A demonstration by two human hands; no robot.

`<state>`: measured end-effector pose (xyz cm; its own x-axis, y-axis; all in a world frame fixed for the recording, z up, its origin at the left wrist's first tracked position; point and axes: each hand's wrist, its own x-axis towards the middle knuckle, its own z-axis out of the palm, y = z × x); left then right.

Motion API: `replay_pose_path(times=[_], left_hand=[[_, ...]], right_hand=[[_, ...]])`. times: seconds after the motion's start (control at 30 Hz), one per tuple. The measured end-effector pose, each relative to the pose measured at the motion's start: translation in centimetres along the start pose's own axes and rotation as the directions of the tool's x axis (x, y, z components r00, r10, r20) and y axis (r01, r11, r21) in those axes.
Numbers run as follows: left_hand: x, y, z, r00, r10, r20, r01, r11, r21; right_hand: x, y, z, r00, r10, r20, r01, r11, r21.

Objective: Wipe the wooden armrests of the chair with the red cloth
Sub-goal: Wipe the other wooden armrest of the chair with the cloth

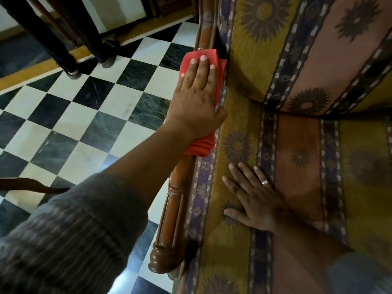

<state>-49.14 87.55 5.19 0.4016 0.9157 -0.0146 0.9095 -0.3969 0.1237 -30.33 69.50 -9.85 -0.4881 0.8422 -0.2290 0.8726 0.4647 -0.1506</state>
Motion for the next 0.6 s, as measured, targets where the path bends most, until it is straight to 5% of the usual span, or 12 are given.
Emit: replay_pose_path(times=[0.6], left_hand=[[2.5,-0.5,-0.4,0.999,-0.001,0.035,0.001,1.0,-0.003]], right_hand=[[10.5,4.7,-2.5,0.985,0.08,-0.154,-0.073,0.996,0.051]])
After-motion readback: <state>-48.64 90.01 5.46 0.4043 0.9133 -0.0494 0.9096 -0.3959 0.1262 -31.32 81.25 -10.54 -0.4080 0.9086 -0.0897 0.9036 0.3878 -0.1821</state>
